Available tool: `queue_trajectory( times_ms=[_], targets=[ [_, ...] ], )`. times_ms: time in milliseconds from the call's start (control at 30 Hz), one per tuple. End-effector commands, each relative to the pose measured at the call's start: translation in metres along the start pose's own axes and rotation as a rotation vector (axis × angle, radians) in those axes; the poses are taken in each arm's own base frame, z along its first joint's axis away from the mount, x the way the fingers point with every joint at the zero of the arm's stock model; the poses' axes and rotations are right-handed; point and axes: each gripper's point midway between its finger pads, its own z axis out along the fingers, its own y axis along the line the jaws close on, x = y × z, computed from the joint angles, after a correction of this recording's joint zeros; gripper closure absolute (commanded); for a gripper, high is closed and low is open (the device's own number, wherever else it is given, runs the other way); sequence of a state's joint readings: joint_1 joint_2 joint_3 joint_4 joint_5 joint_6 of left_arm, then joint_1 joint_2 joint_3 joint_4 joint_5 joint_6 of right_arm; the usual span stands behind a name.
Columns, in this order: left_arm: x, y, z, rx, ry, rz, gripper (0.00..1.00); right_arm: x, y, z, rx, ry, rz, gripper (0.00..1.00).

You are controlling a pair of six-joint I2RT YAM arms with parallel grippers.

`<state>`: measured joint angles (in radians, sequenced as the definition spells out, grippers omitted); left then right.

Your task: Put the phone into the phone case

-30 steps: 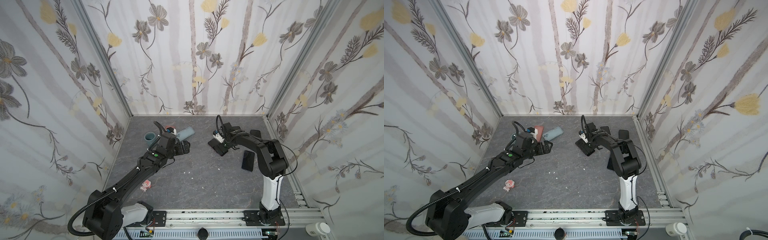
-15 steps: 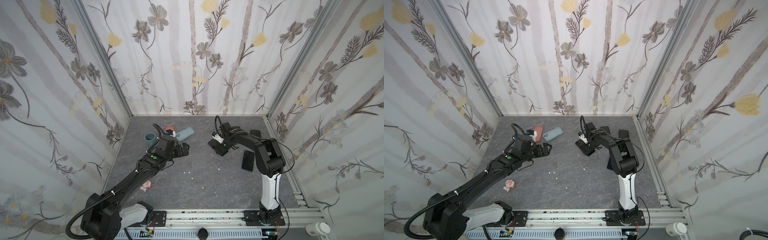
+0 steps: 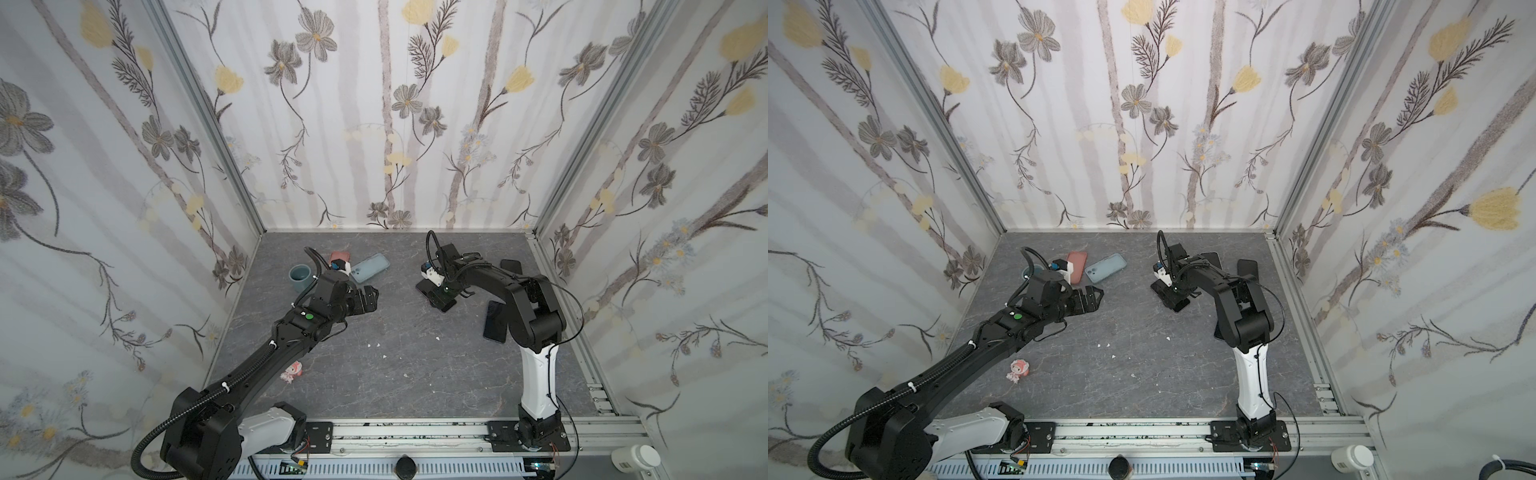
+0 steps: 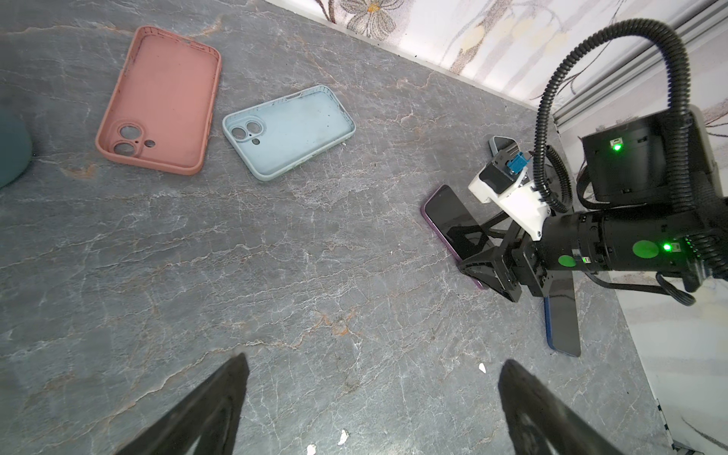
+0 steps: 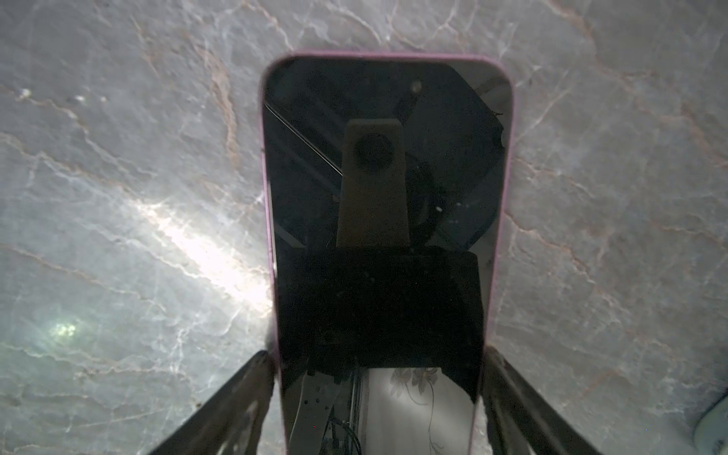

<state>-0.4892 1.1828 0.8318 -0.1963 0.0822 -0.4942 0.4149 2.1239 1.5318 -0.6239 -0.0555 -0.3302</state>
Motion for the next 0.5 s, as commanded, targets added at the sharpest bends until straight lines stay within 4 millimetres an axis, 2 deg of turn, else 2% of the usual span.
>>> queue_trajectory(
  times_ms=[0, 100, 167, 467],
  targets=[
    [-0.0062, -0.0010, -0.0016, 0.003, -0.025, 0.015, 0.00, 0.0194, 0.0025, 0.0141, 0.004, 0.085, -0.003, 0.24],
    [-0.0085, -0.0017, -0.0010, 0.006, -0.032, 0.019, 0.00, 0.0192, 0.0038, 0.0148, -0.006, 0.093, 0.004, 0.26],
    [-0.0099, -0.0028, 0.0002, 0.009, -0.034, 0.018, 0.00, 0.0184, 0.0053, 0.0143, -0.014, 0.090, 0.005, 0.32],
    [-0.0111, -0.0053, 0.0024, 0.015, -0.020, 0.011, 0.00, 0.0128, 0.0050, 0.0053, -0.012, 0.065, 0.004, 0.42]
  ],
)
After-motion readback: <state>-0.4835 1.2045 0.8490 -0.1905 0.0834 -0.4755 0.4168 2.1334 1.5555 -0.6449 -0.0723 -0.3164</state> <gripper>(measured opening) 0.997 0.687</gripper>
